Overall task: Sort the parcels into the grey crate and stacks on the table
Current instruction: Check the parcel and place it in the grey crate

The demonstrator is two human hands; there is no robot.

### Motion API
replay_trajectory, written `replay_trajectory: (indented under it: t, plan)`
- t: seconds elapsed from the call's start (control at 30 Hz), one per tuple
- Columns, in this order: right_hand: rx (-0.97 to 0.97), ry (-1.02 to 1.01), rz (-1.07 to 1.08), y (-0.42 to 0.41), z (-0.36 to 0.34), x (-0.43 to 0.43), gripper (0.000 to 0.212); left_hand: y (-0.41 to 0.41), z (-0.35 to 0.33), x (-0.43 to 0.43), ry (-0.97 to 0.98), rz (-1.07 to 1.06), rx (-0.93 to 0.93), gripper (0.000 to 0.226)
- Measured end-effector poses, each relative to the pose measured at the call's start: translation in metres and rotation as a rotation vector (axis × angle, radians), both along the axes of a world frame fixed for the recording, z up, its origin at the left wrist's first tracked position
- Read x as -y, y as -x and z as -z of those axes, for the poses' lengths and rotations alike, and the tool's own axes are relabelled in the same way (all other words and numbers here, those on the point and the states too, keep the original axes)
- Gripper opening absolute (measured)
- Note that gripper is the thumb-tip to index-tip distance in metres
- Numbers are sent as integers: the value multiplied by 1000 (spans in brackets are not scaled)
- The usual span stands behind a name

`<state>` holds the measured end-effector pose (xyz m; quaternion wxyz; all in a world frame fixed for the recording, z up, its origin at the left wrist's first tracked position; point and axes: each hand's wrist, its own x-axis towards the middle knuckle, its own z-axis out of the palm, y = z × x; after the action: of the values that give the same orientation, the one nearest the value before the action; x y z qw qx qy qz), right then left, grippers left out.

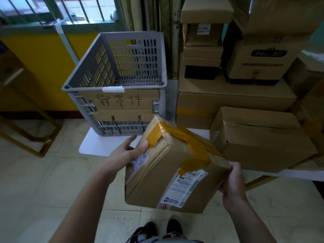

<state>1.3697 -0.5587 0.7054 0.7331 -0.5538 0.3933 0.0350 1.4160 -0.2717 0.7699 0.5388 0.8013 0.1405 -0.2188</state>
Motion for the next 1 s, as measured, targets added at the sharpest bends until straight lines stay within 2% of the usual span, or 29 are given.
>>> replay_trajectory:
  t: [0.13,0.23,0.3,0.4,0.43,0.5,0.53,0.57,0.63,0.67,0.77,0.8,0.87,1.0]
  plan:
    - [-37,-44,-49,-3,2,-6,53,4,-1,2,-45,33,46,83]
    - [23,-49,-133,-3,-5,-16,62,5,-4,8,-79,-84,107,68]
    - [35,53,-203,-3,-6,-27,77,5,-5,11,-107,-173,128,60]
    - [23,241,-335,-2,-3,-39,119,6,-9,18,-139,-215,143,55]
    - [39,313,-394,-2,1,-41,118,7,-9,21,-133,-223,138,55]
    - [114,412,-526,-2,0,-48,85,8,-9,29,-112,-241,138,52]
    - [151,394,-577,-2,-3,-51,69,8,-8,34,-125,-243,155,53]
    - [183,343,-606,-2,-5,-54,64,8,-7,38,-164,-241,179,55]
    - [193,227,-583,-5,-8,-55,67,7,-6,44,-215,-258,213,53]
    - [200,224,-556,-6,-11,-53,62,6,-8,46,-175,-275,209,48]
    - [197,279,-463,-11,-15,-44,25,10,-14,46,149,-241,184,33]
    - [186,298,-455,-11,-16,-42,23,12,-14,47,238,-182,190,33]
    - [199,284,-431,-10,-15,-39,25,18,-11,46,323,-24,211,45]
    - [197,191,-315,-11,-24,-32,24,22,-1,43,426,118,163,104]
